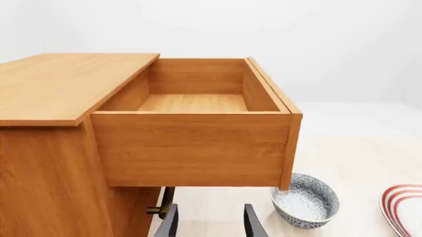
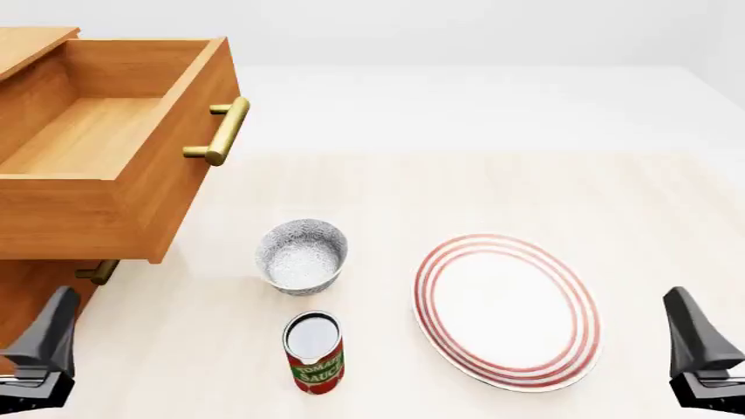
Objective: Put the bowl in the top drawer of the cabinet.
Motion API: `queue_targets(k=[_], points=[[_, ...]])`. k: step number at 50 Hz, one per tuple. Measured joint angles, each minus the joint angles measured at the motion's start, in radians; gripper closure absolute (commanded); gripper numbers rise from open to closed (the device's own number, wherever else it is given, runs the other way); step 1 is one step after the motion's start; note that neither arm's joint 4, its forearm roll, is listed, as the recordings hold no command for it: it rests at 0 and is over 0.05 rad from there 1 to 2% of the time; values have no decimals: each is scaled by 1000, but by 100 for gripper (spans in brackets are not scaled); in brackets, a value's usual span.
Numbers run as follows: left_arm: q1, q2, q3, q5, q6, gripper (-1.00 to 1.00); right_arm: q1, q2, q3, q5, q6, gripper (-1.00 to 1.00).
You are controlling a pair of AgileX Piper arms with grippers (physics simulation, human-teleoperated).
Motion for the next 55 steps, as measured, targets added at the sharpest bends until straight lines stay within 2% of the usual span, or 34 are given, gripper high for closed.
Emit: queue_targets(k=[10, 20, 38, 55], points=[[3, 16, -50, 30, 7, -100, 0, 3, -2, 0, 0, -100], [-37, 83, -194, 112, 21, -100, 0, 4, -2, -1, 0, -100], [-173, 345, -605, 313, 67, -100, 0, 5, -1, -3, 0, -100], [-323, 741, -1107, 553, 122, -100, 1, 5, -1, -3, 0, -100]])
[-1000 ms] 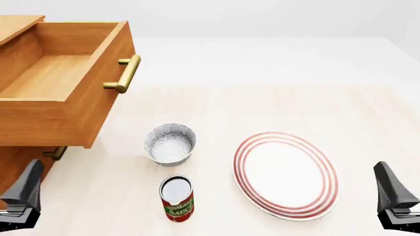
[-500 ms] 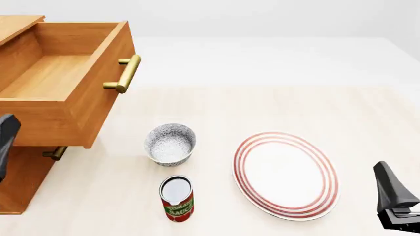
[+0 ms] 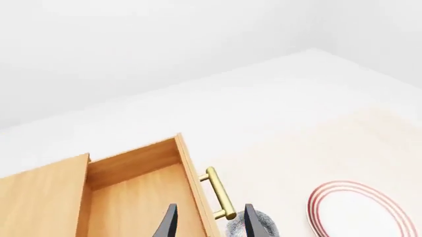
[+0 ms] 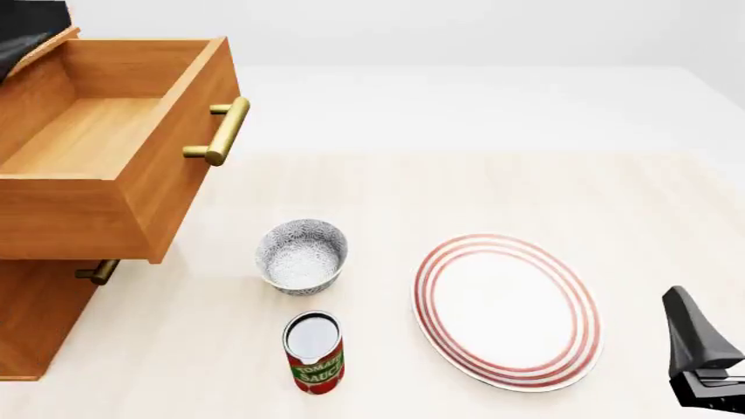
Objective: Put the bowl in the top drawer of the cabinet.
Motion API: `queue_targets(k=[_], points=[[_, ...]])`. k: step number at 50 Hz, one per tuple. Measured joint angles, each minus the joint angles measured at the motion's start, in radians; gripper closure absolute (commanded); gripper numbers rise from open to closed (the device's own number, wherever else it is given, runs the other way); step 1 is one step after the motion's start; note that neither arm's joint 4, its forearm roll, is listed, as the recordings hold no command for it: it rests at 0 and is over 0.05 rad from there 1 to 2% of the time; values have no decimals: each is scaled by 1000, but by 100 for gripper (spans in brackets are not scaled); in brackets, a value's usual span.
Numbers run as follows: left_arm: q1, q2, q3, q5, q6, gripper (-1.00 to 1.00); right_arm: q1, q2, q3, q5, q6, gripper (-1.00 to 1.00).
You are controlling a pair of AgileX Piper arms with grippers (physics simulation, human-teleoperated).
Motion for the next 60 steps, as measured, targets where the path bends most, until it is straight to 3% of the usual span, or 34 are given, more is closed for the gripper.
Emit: queue_targets(k=[14, 30, 41, 60], points=[[-126, 343, -353, 145, 49, -100, 0, 0, 0, 0, 0, -100], [-218, 610, -539, 225, 39, -100, 0, 0, 0, 0, 0, -100], [-261, 709, -534, 212, -2, -100, 0, 0, 0, 0, 0, -100], [-307, 775, -351, 89, -103, -100, 0, 0, 0, 0, 0, -100]])
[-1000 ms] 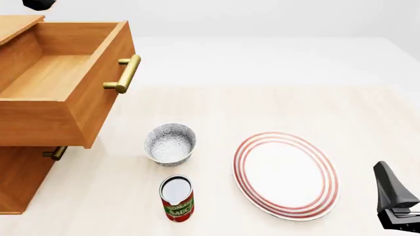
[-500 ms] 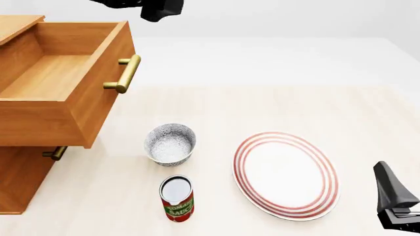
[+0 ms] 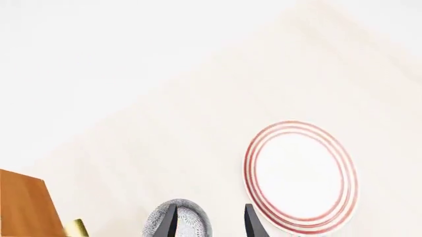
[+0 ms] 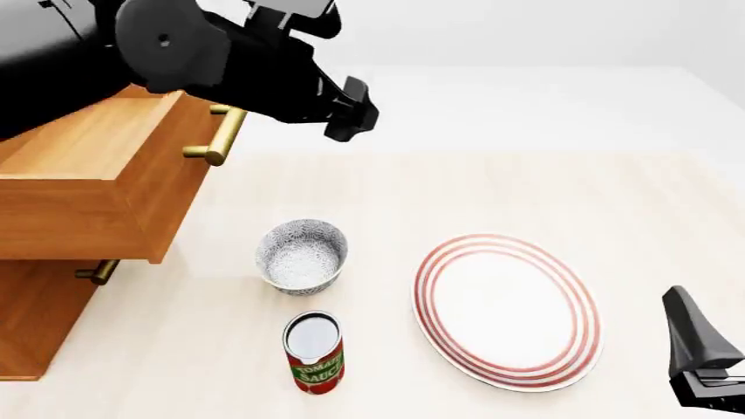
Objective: Put the bowl in the top drawer of the cabinet.
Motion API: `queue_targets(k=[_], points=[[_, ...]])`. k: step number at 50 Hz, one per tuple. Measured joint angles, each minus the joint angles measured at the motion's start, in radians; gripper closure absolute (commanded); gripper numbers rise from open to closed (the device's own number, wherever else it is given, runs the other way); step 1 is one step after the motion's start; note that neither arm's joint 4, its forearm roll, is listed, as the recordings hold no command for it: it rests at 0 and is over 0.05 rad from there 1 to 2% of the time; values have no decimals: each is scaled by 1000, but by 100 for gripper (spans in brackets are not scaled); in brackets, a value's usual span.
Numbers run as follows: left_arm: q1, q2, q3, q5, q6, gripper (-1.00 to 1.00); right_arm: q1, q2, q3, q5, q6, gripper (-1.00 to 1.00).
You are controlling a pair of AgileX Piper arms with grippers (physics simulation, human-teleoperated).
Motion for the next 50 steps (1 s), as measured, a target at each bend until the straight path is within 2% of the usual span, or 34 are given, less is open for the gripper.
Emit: queue_targets(k=[50], points=[[5, 110, 329, -268, -115, -100, 0, 0, 0, 0, 0, -100]])
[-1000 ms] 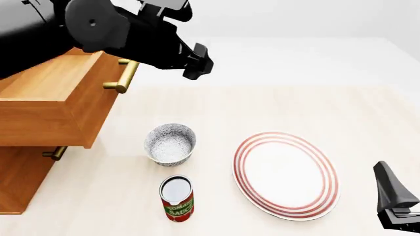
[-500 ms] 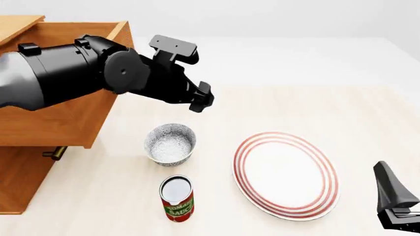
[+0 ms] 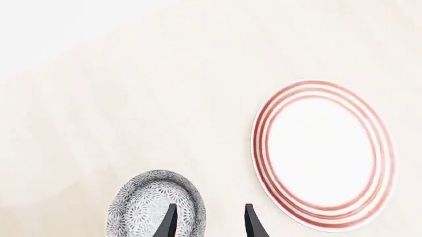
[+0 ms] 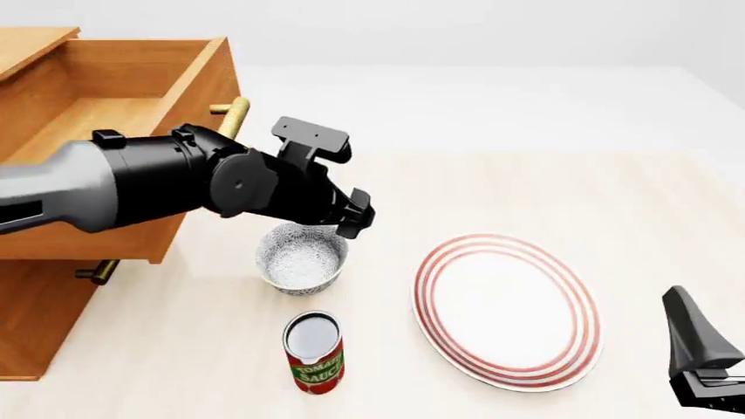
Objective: Put the bowl in the top drawer of the cabinet.
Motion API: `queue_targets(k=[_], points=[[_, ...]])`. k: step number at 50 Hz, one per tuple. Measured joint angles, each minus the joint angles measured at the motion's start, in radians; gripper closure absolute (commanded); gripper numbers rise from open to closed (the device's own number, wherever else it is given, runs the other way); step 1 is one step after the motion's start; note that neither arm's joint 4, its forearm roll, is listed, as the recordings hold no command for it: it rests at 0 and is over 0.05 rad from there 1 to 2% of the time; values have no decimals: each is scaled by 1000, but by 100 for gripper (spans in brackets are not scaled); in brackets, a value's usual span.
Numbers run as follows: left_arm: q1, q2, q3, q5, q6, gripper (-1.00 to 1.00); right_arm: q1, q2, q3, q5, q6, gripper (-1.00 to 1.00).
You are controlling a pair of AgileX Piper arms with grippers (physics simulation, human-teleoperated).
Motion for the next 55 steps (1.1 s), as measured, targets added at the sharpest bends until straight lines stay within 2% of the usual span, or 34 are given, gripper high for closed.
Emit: queue_targets(k=[25, 55], points=[[30, 36, 70, -91, 11, -100, 0, 0, 0, 0, 0, -100], [35, 113, 167, -250, -1, -100, 0, 0, 0, 0, 0, -100]])
